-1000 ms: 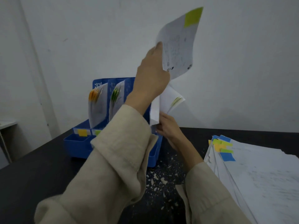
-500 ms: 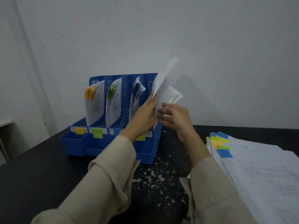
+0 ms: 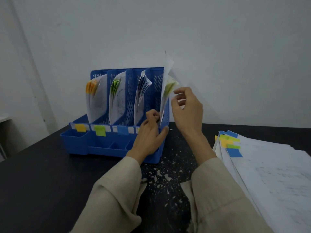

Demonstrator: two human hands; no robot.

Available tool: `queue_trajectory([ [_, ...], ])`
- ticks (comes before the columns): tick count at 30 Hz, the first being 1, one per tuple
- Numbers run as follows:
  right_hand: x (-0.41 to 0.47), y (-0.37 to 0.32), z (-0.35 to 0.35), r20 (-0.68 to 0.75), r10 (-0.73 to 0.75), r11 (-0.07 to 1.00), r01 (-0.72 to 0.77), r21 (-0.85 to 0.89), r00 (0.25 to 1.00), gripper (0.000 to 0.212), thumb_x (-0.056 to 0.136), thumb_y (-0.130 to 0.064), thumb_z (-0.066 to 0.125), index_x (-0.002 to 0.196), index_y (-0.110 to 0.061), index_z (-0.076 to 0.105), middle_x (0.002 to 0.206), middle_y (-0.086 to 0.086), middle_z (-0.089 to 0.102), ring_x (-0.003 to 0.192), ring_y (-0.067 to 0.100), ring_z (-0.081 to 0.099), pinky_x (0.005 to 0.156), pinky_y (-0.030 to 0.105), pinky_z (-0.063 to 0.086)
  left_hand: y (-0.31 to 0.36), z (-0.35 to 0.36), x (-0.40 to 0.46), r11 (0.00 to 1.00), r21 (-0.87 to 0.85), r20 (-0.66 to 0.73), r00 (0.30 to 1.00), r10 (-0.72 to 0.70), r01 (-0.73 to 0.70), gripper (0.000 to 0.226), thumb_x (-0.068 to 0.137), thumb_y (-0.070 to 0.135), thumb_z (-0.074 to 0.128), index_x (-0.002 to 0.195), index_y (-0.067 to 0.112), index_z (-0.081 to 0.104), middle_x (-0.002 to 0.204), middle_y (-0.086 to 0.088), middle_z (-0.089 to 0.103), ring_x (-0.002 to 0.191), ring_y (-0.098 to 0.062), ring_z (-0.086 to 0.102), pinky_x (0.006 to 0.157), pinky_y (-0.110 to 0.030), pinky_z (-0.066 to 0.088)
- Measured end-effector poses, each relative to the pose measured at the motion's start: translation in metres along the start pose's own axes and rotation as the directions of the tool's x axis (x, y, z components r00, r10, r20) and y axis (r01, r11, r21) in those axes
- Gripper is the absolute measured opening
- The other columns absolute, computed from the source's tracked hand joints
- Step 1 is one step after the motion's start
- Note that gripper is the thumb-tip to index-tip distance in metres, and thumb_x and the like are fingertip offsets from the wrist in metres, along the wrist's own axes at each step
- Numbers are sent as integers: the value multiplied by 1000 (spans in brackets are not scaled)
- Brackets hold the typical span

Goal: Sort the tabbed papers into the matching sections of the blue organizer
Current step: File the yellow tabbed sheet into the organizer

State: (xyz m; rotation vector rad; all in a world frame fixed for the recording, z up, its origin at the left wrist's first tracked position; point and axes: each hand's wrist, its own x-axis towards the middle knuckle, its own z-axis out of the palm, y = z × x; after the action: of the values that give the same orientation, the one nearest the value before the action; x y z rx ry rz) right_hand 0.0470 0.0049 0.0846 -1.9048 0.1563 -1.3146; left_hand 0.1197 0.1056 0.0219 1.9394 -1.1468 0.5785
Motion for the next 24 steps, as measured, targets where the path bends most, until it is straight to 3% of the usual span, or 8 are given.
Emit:
queue_trajectory([
  [4, 0, 5, 1, 28, 9, 999, -10, 31, 1000, 17, 88, -12, 58, 105, -13, 55, 106, 3, 50, 87, 14, 55, 76, 23, 45, 2, -2, 8, 935, -258, 114, 968, -222, 245, 67, 81, 13, 61, 134, 27, 23, 136, -3, 46, 100, -10, 57, 94, -47, 47],
  [7, -2, 10, 6, 118, 13, 999, -17, 34, 993, 21, 88, -15, 59, 108, -16, 54, 110, 4, 47, 95, 18, 56, 85, 32, 49, 0, 0, 15, 969, -14, 183, 953, -240, 246, 51, 74, 25, 60, 122, 18, 46, 113, 1, 58, 109, -21, 54, 106, -49, 32],
  [9, -5, 12, 10, 143, -22, 999, 16, 41, 989, 23, 89, -17, 59, 111, -17, 54, 113, 5, 51, 99, 18, 55, 88, 37, 49, -1, 1, 15, 966, 153, 192, 953, -234, 207, 28, 79, 25, 60, 103, 15, 49, 100, 2, 54, 110, -24, 50, 111, -44, 20],
  [11, -7, 14, 14, 166, -53, 998, 48, 38, 985, 26, 90, -18, 58, 115, -17, 53, 116, 6, 54, 104, 16, 53, 91, 39, 49, -2, 1, 13, 954, 232, 190, 954, -233, 187, 28, 80, 33, 56, 94, 9, 52, 93, 2, 54, 106, -22, 49, 111, -42, 18],
  [14, -9, 14, 16, 193, -55, 998, 46, 52, 980, 30, 91, -17, 58, 120, -16, 51, 121, 8, 53, 108, 14, 52, 93, 38, 49, -3, -2, 13, 948, 247, 181, 952, -247, 199, 37, 79, 45, 47, 82, 9, 56, 77, 2, 54, 91, -17, 49, 107, -44, 22],
  [19, -11, 15, 14, 224, -31, 997, 14, 74, 974, 34, 92, -18, 57, 125, -15, 48, 123, 6, 54, 105, 17, 57, 91, 34, 50, 3, -10, 14, 951, 198, 197, 941, -275, 237, 40, 100, 37, 32, 62, 22, 38, 64, 6, 46, 77, -18, 48, 104, -44, 25],
  [21, -9, 16, 12, 211, -32, 997, 15, 80, 977, 32, 93, -17, 56, 124, -15, 48, 119, 3, 55, 103, 16, 57, 90, 29, 49, 6, -13, 15, 967, 14, 147, 956, -255, 256, 37, 102, 34, 28, 68, 26, 38, 64, 5, 48, 68, -15, 49, 85, -37, 38],
  [24, -5, 17, 8, 172, 5, 994, -23, 104, 985, 31, 94, -18, 55, 123, -14, 49, 111, -3, 53, 98, 11, 56, 79, 8, 44, 6, -16, 20, 974, -68, -53, 974, -219, 216, 35, 103, 23, 31, 68, 25, 35, 61, 2, 44, 55, -7, 41, 54, -27, 27],
])
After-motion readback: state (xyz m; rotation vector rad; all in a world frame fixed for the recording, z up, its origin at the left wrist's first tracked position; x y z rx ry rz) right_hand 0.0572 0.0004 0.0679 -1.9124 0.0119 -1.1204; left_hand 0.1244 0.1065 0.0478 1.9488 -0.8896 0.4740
